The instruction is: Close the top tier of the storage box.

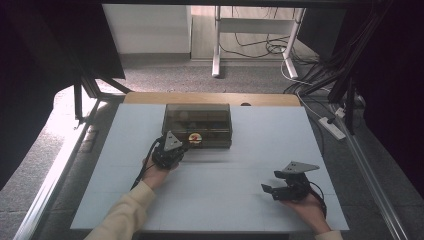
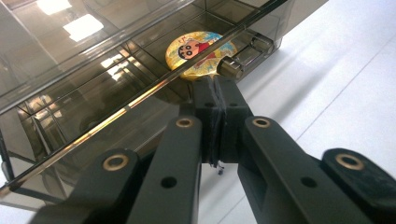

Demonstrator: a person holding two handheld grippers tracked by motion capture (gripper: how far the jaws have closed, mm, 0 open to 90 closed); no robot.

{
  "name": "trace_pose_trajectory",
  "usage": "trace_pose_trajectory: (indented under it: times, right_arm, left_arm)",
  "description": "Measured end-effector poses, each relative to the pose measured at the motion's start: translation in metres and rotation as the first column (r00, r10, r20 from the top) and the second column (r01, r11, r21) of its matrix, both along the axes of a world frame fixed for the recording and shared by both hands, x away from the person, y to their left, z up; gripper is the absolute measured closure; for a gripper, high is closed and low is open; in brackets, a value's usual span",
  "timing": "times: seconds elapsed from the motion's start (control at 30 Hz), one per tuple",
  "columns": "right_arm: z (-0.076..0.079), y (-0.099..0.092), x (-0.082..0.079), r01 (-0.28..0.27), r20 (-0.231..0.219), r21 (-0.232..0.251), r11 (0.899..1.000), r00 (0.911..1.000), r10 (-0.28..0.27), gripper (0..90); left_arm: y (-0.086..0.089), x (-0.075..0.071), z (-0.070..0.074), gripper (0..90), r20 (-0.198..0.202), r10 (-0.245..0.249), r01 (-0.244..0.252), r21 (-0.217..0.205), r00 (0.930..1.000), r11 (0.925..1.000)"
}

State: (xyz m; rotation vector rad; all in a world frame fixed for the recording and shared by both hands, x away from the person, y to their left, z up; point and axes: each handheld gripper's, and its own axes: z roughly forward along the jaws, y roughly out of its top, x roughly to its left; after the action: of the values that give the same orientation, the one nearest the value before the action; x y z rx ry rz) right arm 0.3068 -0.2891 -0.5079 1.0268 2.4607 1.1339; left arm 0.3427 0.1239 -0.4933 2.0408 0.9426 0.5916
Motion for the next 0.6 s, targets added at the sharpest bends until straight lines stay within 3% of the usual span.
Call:
trace_pose_trajectory:
  times: [0.6]
  right_arm:
    - [-0.001,0.001,0.001,-0.008,0.001,-0.019,1.0,1.0,0.008,24.6]
  left_arm:
    - [-0.003,0.012,-0.001,87.8,0.014,0.022,-0.021,-0.011,0.9997,0.9997]
